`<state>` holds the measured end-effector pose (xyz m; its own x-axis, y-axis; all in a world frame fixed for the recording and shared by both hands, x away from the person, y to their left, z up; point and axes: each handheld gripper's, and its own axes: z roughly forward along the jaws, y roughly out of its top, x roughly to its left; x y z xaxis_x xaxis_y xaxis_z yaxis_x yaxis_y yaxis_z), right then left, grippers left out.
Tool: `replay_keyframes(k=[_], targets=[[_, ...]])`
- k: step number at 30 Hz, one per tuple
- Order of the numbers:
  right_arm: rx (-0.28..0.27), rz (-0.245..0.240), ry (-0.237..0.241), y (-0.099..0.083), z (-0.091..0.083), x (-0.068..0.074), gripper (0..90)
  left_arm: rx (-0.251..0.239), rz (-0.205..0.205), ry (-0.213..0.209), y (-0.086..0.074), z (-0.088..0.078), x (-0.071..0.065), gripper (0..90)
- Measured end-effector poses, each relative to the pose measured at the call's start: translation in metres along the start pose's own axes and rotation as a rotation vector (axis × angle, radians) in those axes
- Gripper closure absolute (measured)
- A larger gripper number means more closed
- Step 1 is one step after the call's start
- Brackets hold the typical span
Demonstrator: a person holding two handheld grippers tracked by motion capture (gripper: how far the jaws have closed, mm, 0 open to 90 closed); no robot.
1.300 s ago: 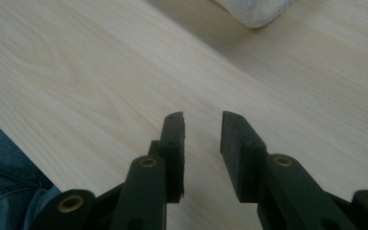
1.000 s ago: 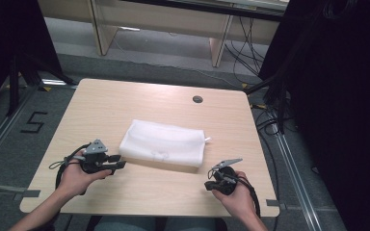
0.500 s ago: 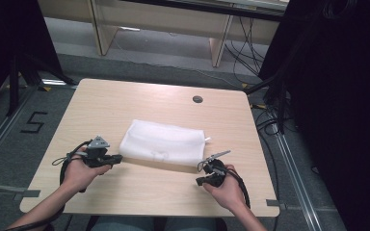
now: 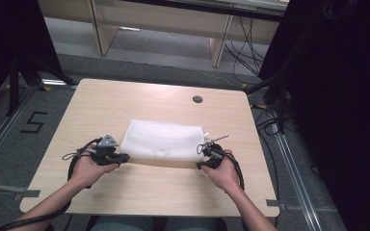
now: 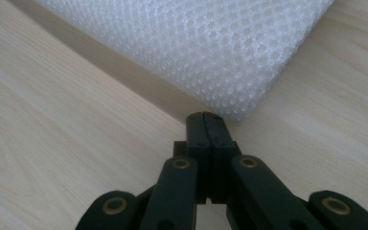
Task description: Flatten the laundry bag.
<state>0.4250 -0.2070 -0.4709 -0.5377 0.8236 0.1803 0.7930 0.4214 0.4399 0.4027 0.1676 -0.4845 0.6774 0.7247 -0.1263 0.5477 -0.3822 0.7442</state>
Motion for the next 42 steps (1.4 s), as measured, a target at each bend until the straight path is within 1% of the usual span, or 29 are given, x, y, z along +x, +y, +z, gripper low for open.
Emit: replay_keyframes(k=[2, 3, 5, 6, 7, 8, 9, 10, 11, 12, 14, 16, 17, 18, 19, 21, 24, 26, 27, 30, 31, 32, 33, 34, 36, 38, 39, 41, 42], targets=[[-0.001, 0.007, 0.004, 0.001, -0.002, 0.001, 90.0, -0.015, -0.003, -0.006, 0.001, -0.002, 0.000, 82.8], [-0.018, 0.002, -0.004, 0.002, -0.012, 0.005, 88.6, -0.052, -0.015, -0.007, 0.004, -0.007, 0.001, 82.0], [-0.022, 0.005, -0.001, 0.003, -0.017, 0.006, 87.5, -0.069, -0.017, 0.001, 0.006, -0.010, 0.002, 79.3], [-0.043, -0.002, 0.007, 0.005, -0.023, 0.005, 86.5, -0.099, -0.022, 0.010, 0.008, -0.011, 0.001, 79.3], [-0.095, -0.007, -0.019, 0.012, -0.036, 0.003, 82.3, -0.098, 0.006, 0.000, 0.011, -0.010, 0.000, 76.7], [-0.097, 0.024, -0.028, 0.017, -0.041, 0.003, 79.5, -0.118, -0.005, -0.005, 0.012, -0.007, -0.003, 75.6], [-0.112, 0.025, -0.038, 0.021, -0.042, 0.001, 76.0, -0.112, 0.007, -0.018, 0.014, -0.003, -0.007, 74.4], [-0.127, 0.016, -0.057, 0.028, -0.041, -0.003, 73.3, -0.110, 0.014, -0.019, 0.016, 0.000, -0.010, 73.1], [-0.137, 0.041, -0.057, 0.032, -0.041, -0.002, 71.2, -0.111, 0.033, -0.045, 0.020, 0.005, -0.014, 72.0], [-0.141, 0.022, -0.070, 0.039, -0.040, -0.005, 68.4, -0.104, 0.042, -0.058, 0.023, 0.008, -0.017, 71.3], [-0.142, 0.023, -0.070, 0.049, -0.035, -0.006, 62.9, -0.092, 0.080, -0.068, 0.030, 0.019, -0.025, 70.3], [-0.145, 0.009, -0.090, 0.054, -0.032, -0.009, 61.8, -0.093, 0.089, -0.086, 0.033, 0.025, -0.030, 69.6], [-0.136, 0.011, -0.105, 0.058, -0.030, -0.011, 60.6, -0.074, 0.122, -0.095, 0.037, 0.032, -0.035, 69.6], [-0.132, 0.044, -0.112, 0.064, -0.027, -0.016, 57.9, -0.063, 0.157, -0.100, 0.040, 0.036, -0.037, 68.8], [-0.138, 0.079, -0.135, 0.069, -0.022, -0.020, 53.7, -0.052, 0.170, -0.094, 0.042, 0.043, -0.041, 68.1], [-0.140, 0.065, -0.143, 0.071, -0.020, -0.025, 51.8, -0.057, 0.164, -0.108, 0.043, 0.049, -0.045, 67.7], [-0.111, 0.063, -0.170, 0.078, -0.009, -0.037, 48.2, -0.039, 0.219, -0.101, 0.047, 0.057, -0.051, 66.0], [-0.112, 0.096, -0.164, 0.083, 0.001, -0.044, 46.8, -0.038, 0.230, -0.108, 0.050, 0.062, -0.056, 64.9], [-0.080, 0.135, -0.150, 0.085, 0.003, -0.043, 46.3, -0.034, 0.237, -0.106, 0.050, 0.064, -0.057, 64.4], [-0.070, 0.135, -0.151, 0.086, 0.015, -0.049, 45.7, -0.029, 0.239, -0.111, 0.051, 0.068, -0.058, 64.7], [-0.070, 0.157, -0.140, 0.087, 0.017, -0.048, 45.3, -0.024, 0.241, -0.111, 0.050, 0.072, -0.059, 64.8], [-0.065, 0.148, -0.146, 0.087, 0.020, -0.050, 45.4, -0.024, 0.241, -0.111, 0.050, 0.072, -0.059, 64.8], [-0.065, 0.148, -0.146, 0.087, 0.020, -0.050, 45.4, -0.015, 0.263, -0.111, 0.050, 0.073, -0.058, 64.8], [-0.053, 0.177, -0.135, 0.089, 0.025, -0.050, 45.9, -0.010, 0.248, -0.118, 0.049, 0.077, -0.058, 65.0], [-0.045, 0.174, -0.132, 0.089, 0.027, -0.051, 47.5, -0.001, 0.229, -0.116, 0.049, 0.078, -0.059, 65.4], [-0.047, 0.160, -0.138, 0.089, 0.030, -0.051, 53.5, 0.010, 0.227, -0.120, 0.047, 0.080, -0.058, 65.5], [-0.036, 0.152, -0.151, 0.090, 0.033, -0.049, 59.1, 0.023, 0.248, -0.123, 0.046, 0.082, -0.056, 65.5], [-0.035, 0.132, -0.129, 0.089, 0.032, -0.051, 62.7, 0.024, 0.241, -0.126, 0.046, 0.083, -0.056, 65.4], [-0.025, 0.112, -0.137, 0.089, 0.032, -0.047, 74.7, 0.039, 0.245, -0.128, 0.044, 0.084, -0.055, 65.4]])
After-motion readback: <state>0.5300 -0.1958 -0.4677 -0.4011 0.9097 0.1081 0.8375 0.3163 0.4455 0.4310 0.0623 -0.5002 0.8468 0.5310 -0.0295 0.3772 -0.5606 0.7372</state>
